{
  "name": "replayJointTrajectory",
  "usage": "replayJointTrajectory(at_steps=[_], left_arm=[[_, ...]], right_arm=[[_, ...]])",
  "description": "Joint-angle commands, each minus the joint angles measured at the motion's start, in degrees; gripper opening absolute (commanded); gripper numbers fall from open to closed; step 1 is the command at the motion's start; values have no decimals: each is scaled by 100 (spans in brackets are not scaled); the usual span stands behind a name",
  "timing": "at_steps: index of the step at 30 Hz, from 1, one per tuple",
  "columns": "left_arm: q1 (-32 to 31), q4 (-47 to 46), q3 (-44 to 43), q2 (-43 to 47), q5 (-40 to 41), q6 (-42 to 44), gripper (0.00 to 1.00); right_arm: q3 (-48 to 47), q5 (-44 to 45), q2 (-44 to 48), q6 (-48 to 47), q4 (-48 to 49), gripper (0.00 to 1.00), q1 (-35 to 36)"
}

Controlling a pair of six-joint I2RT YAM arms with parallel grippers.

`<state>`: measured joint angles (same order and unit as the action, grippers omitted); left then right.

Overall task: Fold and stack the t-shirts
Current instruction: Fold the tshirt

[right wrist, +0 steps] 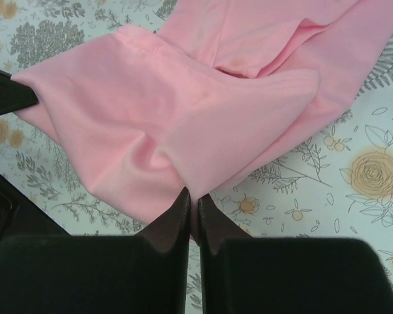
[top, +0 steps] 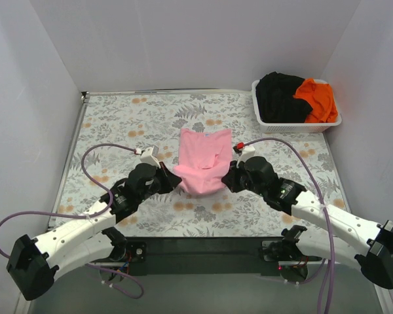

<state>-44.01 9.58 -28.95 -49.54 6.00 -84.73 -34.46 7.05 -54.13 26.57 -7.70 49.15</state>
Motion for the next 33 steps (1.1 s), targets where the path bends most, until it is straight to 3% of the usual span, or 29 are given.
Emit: replayJointTrajectory(at_steps=[1, 7, 20, 26, 33], left_arm=[[-11, -96, -374, -99, 305, 237, 0], [-11, -159, -577, -276, 217, 308, 0], [-108, 351, -199, 910, -283, -96, 0], [-459, 615, -190, 1192, -47, -290, 0], [-477, 563, -681, 604, 410, 78, 0]], right_arm=[[-570, 332, -176, -239, 15, 1, 7], [-922, 200, -265, -336, 6, 1, 7], [-378, -239, 675, 313, -539, 1, 332], [-483, 217, 755, 499, -741, 1, 1026], [-1079, 1033, 237, 86, -759, 1, 1027]])
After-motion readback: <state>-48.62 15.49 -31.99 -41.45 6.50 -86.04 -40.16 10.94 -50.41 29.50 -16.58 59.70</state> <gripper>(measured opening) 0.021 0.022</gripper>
